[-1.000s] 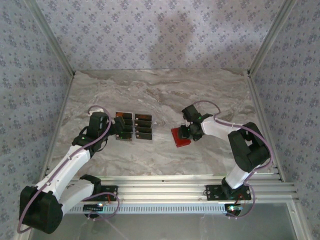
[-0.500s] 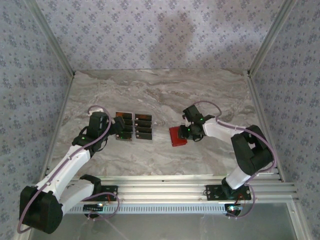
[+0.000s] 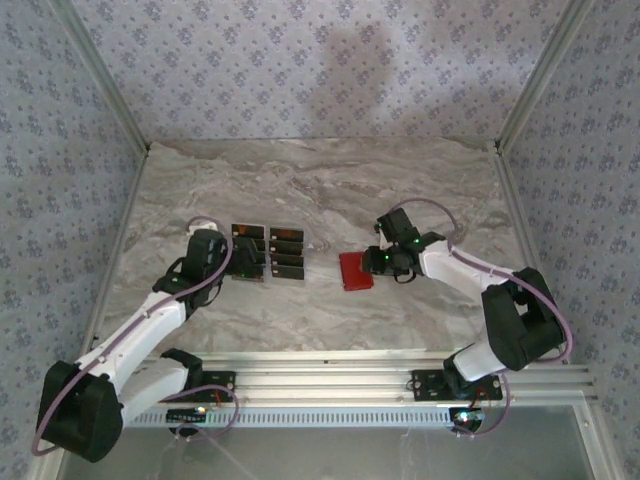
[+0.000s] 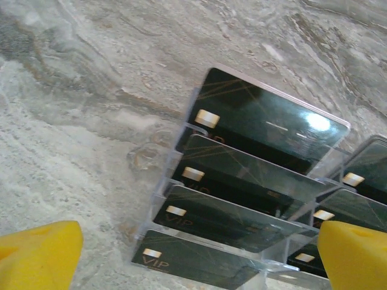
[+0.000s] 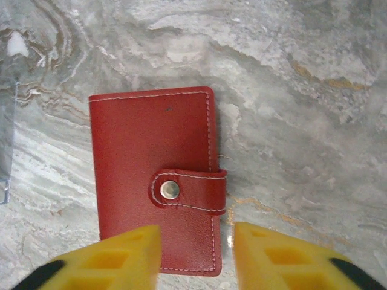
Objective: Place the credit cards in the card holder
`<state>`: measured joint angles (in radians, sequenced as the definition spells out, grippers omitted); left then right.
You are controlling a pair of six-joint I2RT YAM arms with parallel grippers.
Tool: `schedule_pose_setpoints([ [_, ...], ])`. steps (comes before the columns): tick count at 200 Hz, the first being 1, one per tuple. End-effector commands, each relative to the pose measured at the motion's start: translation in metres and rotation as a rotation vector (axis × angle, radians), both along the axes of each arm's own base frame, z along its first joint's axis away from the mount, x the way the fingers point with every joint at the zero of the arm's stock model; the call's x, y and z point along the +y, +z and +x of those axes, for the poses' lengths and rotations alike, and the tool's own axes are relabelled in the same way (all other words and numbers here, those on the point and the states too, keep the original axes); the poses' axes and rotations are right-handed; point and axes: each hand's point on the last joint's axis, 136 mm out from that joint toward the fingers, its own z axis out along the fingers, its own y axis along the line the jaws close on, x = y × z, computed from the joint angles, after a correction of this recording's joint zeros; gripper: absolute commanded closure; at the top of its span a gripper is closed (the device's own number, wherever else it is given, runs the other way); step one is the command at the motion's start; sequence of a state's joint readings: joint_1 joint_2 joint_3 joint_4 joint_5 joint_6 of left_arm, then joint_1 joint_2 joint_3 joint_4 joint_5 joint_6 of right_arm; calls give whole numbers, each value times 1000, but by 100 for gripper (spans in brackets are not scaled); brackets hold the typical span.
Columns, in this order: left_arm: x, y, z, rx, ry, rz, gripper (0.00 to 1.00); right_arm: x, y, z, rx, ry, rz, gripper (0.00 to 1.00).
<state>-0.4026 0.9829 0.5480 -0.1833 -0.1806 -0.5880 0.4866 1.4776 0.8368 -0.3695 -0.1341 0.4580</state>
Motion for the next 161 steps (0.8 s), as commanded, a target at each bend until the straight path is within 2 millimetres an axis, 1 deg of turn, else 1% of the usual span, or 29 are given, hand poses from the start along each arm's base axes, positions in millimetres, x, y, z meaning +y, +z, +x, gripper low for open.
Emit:
schedule_pose_setpoints([
  [1, -12, 18, 5, -40, -29, 10, 0, -12, -5, -7, 10, -14, -60, 54],
  [22, -20, 25, 4, -49, -36, 28, 0, -10, -2, -4, -11, -10, -93, 54],
  [54, -23, 29, 5, -42, -5, 45, 0, -1, -1, 3, -22, 20, -175, 54],
  [110, -34, 35, 9, -51, -16, 27, 0, 17, -12, 16, -22, 86, -305, 56],
  [161, -39, 36, 10, -53, -29, 29, 0, 20, -26, 20, 7, 99, -340, 59],
])
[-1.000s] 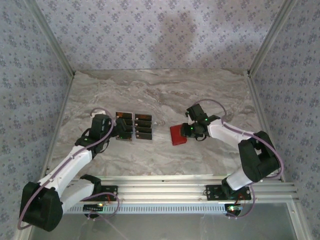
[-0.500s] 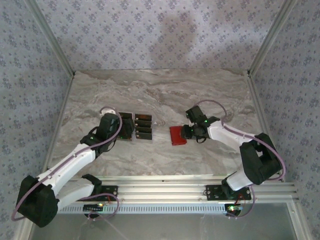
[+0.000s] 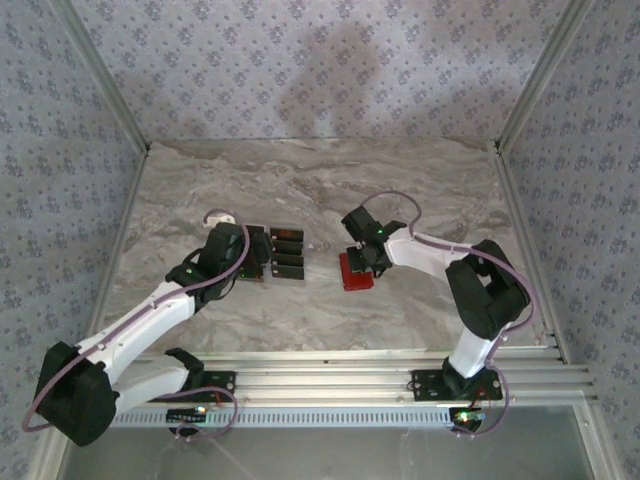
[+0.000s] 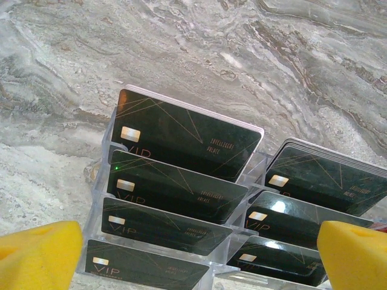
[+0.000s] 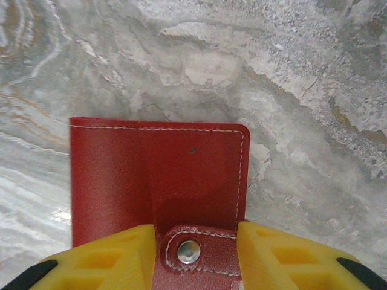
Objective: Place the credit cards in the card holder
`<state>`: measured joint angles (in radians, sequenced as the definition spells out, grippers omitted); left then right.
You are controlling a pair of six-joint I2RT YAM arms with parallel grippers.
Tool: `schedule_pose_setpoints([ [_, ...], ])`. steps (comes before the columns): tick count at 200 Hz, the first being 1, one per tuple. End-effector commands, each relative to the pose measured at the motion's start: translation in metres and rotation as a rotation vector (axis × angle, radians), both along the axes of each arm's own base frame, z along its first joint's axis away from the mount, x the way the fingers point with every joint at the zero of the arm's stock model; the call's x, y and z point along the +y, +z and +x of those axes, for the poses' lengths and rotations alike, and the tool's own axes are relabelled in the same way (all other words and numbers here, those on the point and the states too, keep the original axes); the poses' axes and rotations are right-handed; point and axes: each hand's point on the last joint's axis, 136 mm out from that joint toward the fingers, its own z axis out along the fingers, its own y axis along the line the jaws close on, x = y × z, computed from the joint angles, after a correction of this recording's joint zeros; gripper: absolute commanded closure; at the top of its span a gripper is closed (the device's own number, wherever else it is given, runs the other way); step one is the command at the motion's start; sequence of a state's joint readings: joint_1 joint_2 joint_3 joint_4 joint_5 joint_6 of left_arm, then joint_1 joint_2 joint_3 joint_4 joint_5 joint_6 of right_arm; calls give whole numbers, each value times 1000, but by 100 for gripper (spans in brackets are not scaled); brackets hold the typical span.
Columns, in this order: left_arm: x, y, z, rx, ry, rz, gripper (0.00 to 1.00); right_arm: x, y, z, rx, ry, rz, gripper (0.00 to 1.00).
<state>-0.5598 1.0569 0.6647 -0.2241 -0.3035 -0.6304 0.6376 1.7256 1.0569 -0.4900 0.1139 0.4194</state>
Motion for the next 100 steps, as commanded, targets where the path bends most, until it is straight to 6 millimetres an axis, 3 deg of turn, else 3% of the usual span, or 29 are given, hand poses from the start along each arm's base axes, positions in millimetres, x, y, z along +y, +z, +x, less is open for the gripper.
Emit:
schedule_pose_setpoints([
  [1, -4, 12, 4, -21, 7, -9, 0, -4, -4, 2, 12, 7, -56, 59],
  [30, -5, 13, 5, -23, 2, -12, 0, -6, -9, 0, 25, 9, -69, 64],
  [100, -10, 20, 6, -28, -12, -19, 0, -10, -9, -9, 35, 11, -52, 96],
])
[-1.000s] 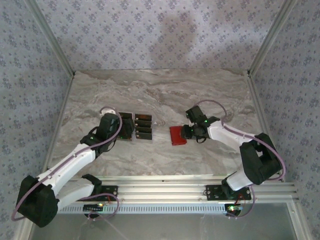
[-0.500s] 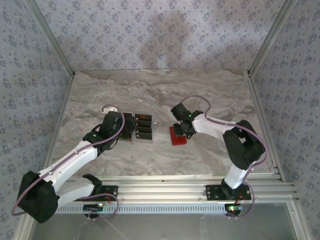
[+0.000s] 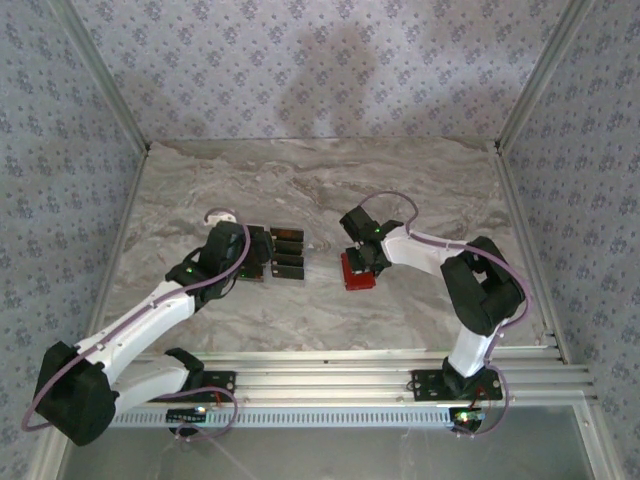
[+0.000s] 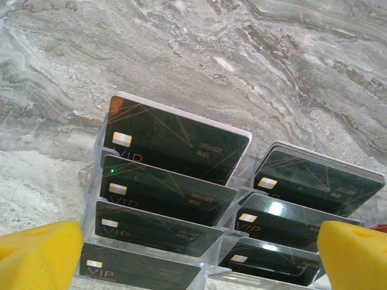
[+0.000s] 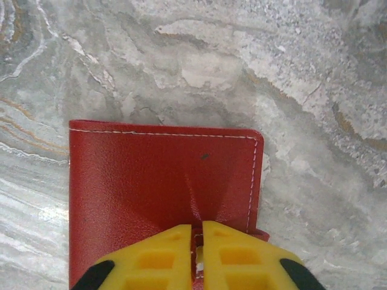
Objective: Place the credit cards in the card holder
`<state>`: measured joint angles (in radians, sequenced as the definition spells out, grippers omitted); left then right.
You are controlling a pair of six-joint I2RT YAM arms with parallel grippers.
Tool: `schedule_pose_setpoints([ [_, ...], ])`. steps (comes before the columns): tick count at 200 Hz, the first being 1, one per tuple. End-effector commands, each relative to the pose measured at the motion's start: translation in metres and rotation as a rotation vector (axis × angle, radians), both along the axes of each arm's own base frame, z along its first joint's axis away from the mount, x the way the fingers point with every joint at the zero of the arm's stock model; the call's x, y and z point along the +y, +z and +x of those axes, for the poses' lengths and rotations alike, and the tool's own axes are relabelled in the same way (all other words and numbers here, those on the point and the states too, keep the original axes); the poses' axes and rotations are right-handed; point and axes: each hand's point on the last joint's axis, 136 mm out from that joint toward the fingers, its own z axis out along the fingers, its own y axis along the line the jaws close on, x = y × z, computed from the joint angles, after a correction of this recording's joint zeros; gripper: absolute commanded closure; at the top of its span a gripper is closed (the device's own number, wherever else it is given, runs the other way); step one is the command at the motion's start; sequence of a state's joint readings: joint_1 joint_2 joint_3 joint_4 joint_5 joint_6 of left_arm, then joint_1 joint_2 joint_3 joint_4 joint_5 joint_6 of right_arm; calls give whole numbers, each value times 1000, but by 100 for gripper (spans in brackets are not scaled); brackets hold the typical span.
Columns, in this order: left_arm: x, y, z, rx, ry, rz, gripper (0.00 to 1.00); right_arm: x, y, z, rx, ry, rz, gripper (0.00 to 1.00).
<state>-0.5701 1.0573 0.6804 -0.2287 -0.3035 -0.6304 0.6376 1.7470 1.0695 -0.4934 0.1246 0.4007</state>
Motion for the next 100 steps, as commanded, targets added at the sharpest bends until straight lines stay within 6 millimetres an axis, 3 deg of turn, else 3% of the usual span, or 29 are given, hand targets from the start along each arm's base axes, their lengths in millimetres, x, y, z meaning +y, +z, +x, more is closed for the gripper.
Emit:
schedule_pose_setpoints([
  [1, -6, 14, 5, -18, -3, -14, 0, -10, -5, -12, 33, -3, -30, 97],
  [42, -22, 23, 5, -14, -49, -36, 0, -8, 17, -11, 6, -15, 59, 100],
  [100, -83, 24, 1, 27, -161, -131, 0, -13, 62, -8, -68, -53, 222, 100],
])
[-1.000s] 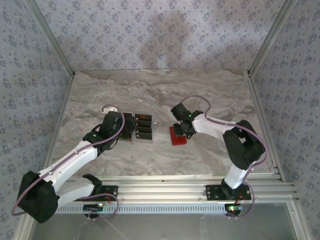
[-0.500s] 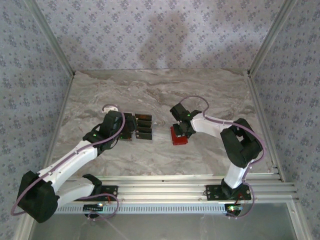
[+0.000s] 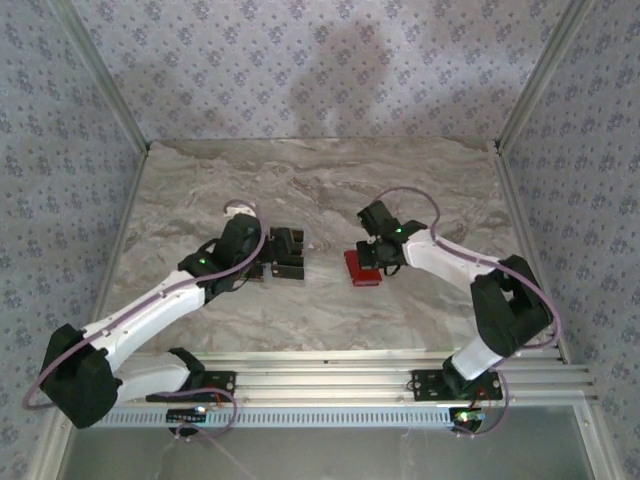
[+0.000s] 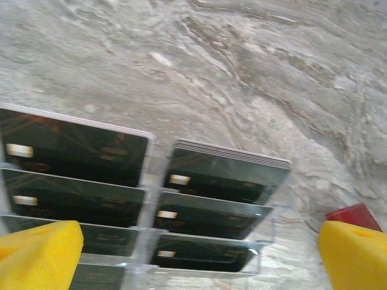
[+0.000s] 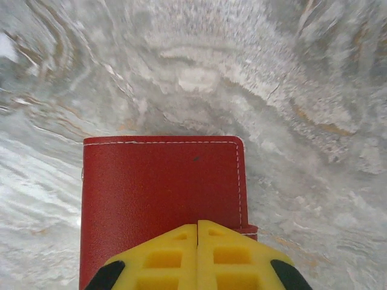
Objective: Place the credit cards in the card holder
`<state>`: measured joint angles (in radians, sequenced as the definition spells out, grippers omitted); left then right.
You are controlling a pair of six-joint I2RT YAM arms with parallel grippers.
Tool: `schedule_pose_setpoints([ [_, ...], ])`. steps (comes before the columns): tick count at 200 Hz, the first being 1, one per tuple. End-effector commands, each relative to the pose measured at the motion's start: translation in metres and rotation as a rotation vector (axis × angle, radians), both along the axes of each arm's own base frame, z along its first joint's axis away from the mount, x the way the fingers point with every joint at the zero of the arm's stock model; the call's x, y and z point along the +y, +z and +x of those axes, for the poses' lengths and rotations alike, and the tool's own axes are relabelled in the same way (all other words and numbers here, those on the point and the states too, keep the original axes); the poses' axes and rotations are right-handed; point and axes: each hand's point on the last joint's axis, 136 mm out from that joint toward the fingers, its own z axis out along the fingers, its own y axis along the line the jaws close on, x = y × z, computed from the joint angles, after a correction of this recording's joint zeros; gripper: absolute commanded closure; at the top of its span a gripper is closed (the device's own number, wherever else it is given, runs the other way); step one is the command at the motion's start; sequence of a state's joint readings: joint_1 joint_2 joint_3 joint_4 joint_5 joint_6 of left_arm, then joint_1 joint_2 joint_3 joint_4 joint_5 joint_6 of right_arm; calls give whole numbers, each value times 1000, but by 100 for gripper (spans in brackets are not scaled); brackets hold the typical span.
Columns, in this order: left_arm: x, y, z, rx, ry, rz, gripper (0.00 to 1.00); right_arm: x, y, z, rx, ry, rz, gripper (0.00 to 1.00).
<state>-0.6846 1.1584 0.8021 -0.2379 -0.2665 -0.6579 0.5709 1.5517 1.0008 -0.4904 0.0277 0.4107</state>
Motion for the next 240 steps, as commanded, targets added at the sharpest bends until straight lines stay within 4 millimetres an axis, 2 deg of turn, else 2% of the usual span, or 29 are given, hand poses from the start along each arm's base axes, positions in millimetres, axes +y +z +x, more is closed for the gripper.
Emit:
schedule_pose_setpoints([
  [1, -29, 6, 1, 24, -36, -87, 0, -1, 19, -4, -15, -12, 73, 100],
  [30, -61, 4, 3, 45, -61, -177, 0, -2, 39, -4, -56, -18, 118, 100],
  [69, -107, 13, 7, 60, -97, -251, 0, -2, 65, -6, -105, -23, 173, 100],
  [104, -139, 17, 11, 76, -82, -332, 0, -3, 84, -7, -140, -27, 208, 100],
  [149, -158, 12, 18, 109, -18, -454, 3, -3, 96, -10, -164, -26, 231, 100],
  [213, -178, 3, 19, 136, -10, -500, 8, 2, 96, -10, -168, -18, 252, 100],
  [240, -187, -2, 17, 148, -16, -517, 14, 4, 95, -12, -166, -14, 254, 100],
])
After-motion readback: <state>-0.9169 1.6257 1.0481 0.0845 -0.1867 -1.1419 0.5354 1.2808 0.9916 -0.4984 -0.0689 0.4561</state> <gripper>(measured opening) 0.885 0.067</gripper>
